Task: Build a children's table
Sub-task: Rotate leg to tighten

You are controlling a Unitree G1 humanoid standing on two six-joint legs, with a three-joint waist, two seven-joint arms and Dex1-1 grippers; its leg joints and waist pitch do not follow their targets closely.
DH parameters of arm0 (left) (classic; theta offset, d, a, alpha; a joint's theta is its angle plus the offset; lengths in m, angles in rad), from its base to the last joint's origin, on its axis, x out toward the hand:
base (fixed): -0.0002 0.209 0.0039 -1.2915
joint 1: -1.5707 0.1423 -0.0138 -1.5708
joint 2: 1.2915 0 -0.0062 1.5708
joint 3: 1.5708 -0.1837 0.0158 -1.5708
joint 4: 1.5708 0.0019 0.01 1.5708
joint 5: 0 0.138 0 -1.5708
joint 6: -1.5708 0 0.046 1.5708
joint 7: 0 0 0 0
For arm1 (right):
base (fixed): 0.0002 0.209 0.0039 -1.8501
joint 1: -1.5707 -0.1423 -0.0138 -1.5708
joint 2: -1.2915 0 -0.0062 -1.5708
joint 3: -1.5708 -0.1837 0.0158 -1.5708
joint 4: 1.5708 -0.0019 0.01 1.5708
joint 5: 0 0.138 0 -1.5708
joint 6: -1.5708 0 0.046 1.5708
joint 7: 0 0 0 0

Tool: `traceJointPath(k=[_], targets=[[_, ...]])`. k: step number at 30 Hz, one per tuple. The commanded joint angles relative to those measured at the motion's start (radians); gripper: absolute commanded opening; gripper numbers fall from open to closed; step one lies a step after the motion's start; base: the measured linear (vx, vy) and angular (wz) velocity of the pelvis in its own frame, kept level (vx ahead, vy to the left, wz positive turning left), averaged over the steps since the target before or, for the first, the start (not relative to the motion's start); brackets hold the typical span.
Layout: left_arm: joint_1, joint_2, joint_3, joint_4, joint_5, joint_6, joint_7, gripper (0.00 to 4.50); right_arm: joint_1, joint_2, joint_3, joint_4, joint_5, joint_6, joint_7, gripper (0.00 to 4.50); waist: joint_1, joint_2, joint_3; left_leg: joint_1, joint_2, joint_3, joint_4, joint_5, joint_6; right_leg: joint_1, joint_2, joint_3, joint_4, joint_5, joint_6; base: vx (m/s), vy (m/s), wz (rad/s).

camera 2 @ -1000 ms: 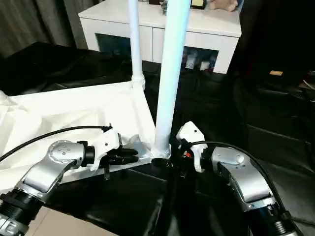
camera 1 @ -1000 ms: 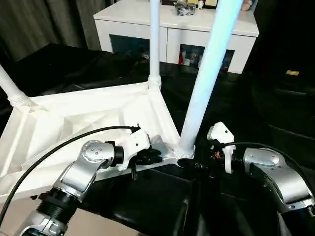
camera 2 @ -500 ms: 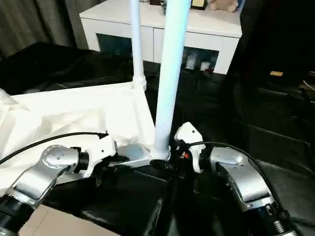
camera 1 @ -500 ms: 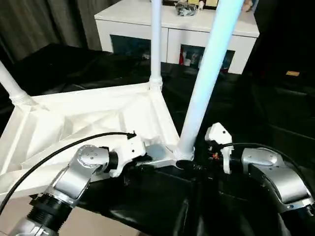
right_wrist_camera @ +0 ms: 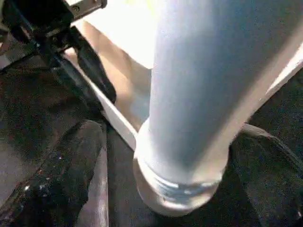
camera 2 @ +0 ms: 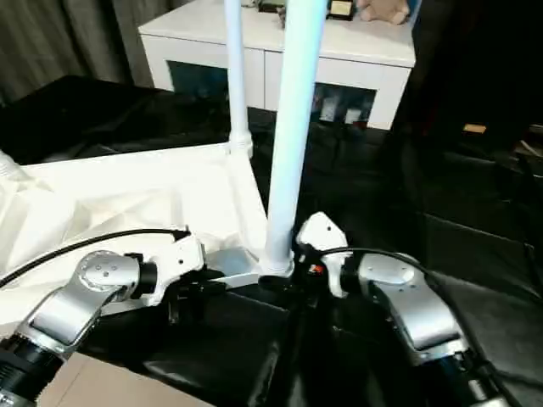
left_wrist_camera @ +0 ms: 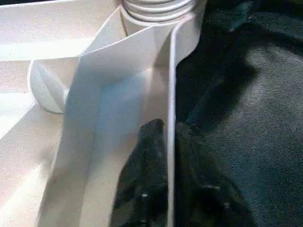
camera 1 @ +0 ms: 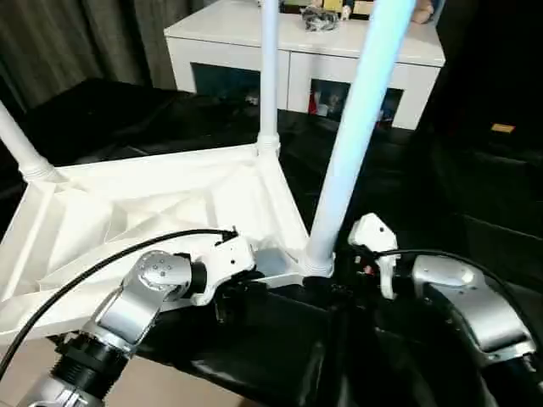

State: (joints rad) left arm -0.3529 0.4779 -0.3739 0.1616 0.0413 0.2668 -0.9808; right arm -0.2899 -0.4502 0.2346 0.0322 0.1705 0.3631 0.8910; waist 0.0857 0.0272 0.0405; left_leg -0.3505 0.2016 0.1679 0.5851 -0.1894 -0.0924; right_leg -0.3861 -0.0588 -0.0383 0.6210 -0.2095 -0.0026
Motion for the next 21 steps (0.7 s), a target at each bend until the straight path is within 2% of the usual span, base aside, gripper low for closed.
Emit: traceJointPath(k=[1, 5, 9, 16, 21], targets=[[0.014, 0.013, -0.012, 0.028, 0.023, 0.02, 0.012, 0.23, -0.024, 0.009, 0.01, 0.024, -0.028, -0.034, -0.019, 4.4, 0.001, -0.003, -0.048, 0.0, 0.022, -0.006, -0.07, -0.229, 0.009, 0.038, -0.067, 0.041, -0.082, -0.203, -0.188, 0.0, 0.0, 0.0], [0.015, 0.005, -0.001, 0.03, 0.011, -0.006, 0.018, 0.04, -0.039, 0.029, 0.017, 0.063, -0.049, -0.074, -0.04, 4.4, 0.0, 0.0, -0.05, -0.001, 0.022, -0.006, -0.069, -0.223, 0.006, 0.036, -0.066, 0.041, -0.079, -0.176, -0.194, 0.0, 0.0, 0.0], [0.014, 0.001, 0.001, 0.026, 0.002, -0.017, 0.01, 0.04, -0.056, 0.041, 0.02, 0.106, -0.061, -0.101, -0.05, 4.4, 0.0, -0.002, -0.054, -0.003, 0.02, -0.005, -0.065, -0.188, 0.014, 0.041, -0.064, 0.04, -0.071, -0.092, -0.211, 0.0, 0.0, 0.0], [-0.002, 0.004, 0.008, 0.046, 0.005, -0.032, 0.011, 0.04, -0.089, 0.05, 0.037, 0.188, -0.099, -0.177, -0.05, 4.4, 0.0, -0.003, -0.049, -0.002, 0.02, -0.004, -0.068, -0.218, 0.014, 0.039, -0.065, 0.04, -0.077, -0.153, -0.206, 0.0, 0.0, 0.0], [-0.006, 0.01, 0.013, 0.055, 0.006, -0.037, 0.009, 0.04, -0.104, 0.064, 0.031, 0.221, -0.097, -0.196, -0.042, 4.4, -0.002, -0.003, -0.049, -0.002, 0.021, -0.004, -0.069, -0.221, 0.016, 0.039, -0.065, 0.04, -0.077, -0.162, -0.205, 0.0, 0.0, 0.0]])
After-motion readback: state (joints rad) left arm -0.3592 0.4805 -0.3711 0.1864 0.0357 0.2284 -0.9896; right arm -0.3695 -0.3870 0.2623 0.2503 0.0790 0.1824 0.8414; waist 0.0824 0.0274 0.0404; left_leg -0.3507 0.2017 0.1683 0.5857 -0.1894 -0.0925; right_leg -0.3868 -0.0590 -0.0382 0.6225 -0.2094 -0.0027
